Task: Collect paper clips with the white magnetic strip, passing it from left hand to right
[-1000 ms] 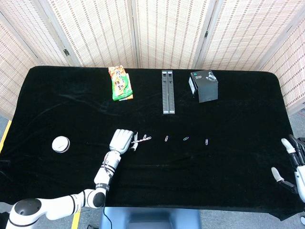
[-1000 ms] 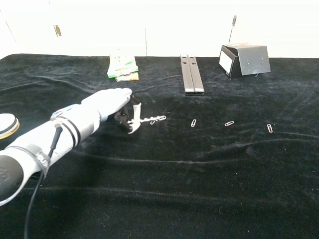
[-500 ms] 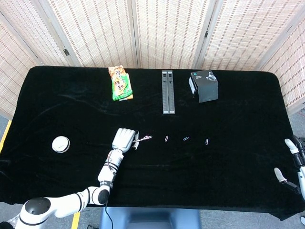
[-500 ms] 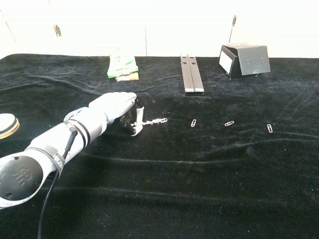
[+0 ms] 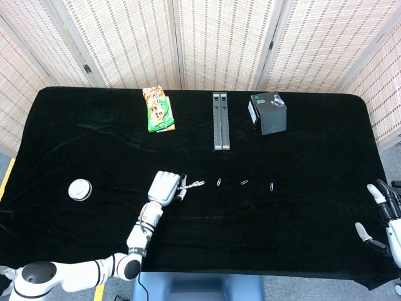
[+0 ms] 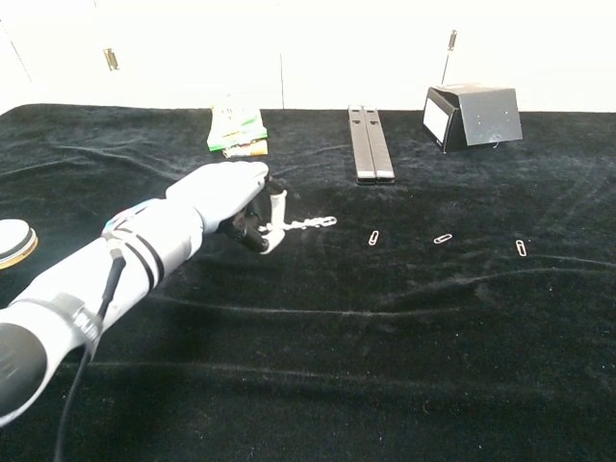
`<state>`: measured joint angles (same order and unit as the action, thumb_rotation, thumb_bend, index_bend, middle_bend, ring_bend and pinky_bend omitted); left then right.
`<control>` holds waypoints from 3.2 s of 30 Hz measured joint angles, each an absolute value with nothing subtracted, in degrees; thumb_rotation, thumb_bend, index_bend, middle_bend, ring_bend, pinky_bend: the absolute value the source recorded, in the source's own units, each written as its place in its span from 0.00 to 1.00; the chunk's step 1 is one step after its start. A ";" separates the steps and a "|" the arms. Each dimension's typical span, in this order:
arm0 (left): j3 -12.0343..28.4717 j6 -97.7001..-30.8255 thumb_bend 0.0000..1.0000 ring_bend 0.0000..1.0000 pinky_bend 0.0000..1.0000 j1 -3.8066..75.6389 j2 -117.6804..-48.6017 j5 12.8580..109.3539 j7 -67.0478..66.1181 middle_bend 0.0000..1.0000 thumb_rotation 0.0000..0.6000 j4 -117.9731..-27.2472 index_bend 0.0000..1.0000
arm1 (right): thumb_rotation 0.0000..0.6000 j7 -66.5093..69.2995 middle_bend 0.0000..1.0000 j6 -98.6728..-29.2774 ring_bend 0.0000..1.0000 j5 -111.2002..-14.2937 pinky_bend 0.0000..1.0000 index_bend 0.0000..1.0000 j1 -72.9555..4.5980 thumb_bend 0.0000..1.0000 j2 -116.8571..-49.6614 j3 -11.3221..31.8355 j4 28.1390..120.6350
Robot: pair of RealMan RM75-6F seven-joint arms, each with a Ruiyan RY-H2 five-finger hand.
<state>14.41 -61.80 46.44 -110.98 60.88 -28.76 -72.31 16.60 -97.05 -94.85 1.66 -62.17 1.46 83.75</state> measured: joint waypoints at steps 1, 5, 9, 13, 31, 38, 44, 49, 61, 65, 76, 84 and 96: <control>13.57 -62.85 0.61 1.00 1.00 45.87 -110.74 61.68 -29.22 1.00 1.00 -74.36 0.76 | 1.00 17.48 0.00 -97.04 0.00 -94.94 0.07 0.00 1.65 0.34 -61.99 1.35 83.67; 10.57 -65.18 0.61 1.00 1.00 44.45 -110.84 64.24 -31.03 1.00 1.00 -78.83 0.76 | 1.00 19.42 0.00 -98.43 0.00 -95.26 0.07 0.00 2.17 0.34 -61.53 1.18 83.19; 10.33 -64.21 0.61 1.00 1.00 44.67 -113.15 63.88 -32.05 1.00 1.00 -78.64 0.76 | 1.00 21.28 0.00 -99.89 0.00 -95.86 0.07 0.00 2.91 0.34 -61.37 0.81 82.53; 11.18 -61.78 0.61 1.00 1.00 46.05 -115.83 63.05 -32.59 1.00 1.00 -77.10 0.76 | 1.00 23.08 0.00 -101.05 0.00 -96.15 0.07 0.00 3.64 0.34 -61.31 0.50 81.46; 16.04 -55.13 0.61 1.00 1.00 51.60 -121.39 62.51 -29.09 1.00 1.00 -65.83 0.77 | 1.00 25.28 0.00 -100.22 0.00 -93.46 0.07 0.00 4.71 0.34 -61.41 0.82 79.73; 17.32 -53.90 0.60 1.00 1.00 53.03 -122.53 63.25 -26.52 1.00 1.00 -62.62 0.74 | 1.00 25.74 0.00 -99.92 0.00 -93.31 0.07 0.00 4.71 0.34 -61.29 0.97 79.60; 17.76 -54.39 0.22 1.00 1.00 53.25 -121.55 63.86 -26.41 1.00 1.00 -63.12 0.19 | 1.00 25.57 0.00 -99.43 0.00 -93.31 0.07 0.00 4.50 0.34 -61.23 1.02 79.72; 17.44 -54.64 0.16 1.00 1.00 52.75 -119.78 64.06 -26.44 1.00 1.00 -66.08 0.01 | 1.00 25.24 0.00 -99.48 0.00 -93.53 0.07 0.00 4.50 0.34 -61.29 1.03 79.87; 15.04 -60.04 0.15 1.00 1.00 49.45 -114.12 66.22 -28.81 1.00 1.00 -77.15 0.00 | 1.00 24.04 0.00 -100.22 0.00 -95.37 0.07 0.00 4.35 0.34 -61.39 0.73 80.26; 13.07 -63.89 0.16 0.78 0.92 46.90 -108.65 68.84 -30.54 0.79 1.00 -84.05 0.00 | 1.00 22.99 0.00 -100.71 0.00 -96.55 0.07 0.00 4.19 0.34 -61.54 0.53 80.66; 1.97 -76.99 0.16 0.13 0.11 32.76 -78.55 79.36 -26.90 0.21 1.00 -105.64 0.01 | 1.00 17.11 0.00 -97.04 0.00 -99.59 0.07 0.00 1.42 0.34 -62.06 -0.30 83.36; -7.14 -94.99 0.17 0.08 0.00 17.54 -67.66 90.91 -12.94 0.15 1.00 -101.59 0.03 | 1.00 11.45 0.00 -89.23 0.00 -99.33 0.07 0.00 -2.86 0.34 -64.40 -0.21 86.09; -9.14 -103.66 0.16 0.07 0.00 5.58 -66.89 93.71 0.66 0.15 1.00 -86.26 0.08 | 1.00 4.22 0.00 -79.65 0.00 -97.49 0.07 0.15 -8.80 0.34 -67.43 0.74 92.16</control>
<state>-9.14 -103.66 5.58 -66.89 93.71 0.66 -86.26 4.22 -79.65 -97.49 -8.80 -67.43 0.74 92.16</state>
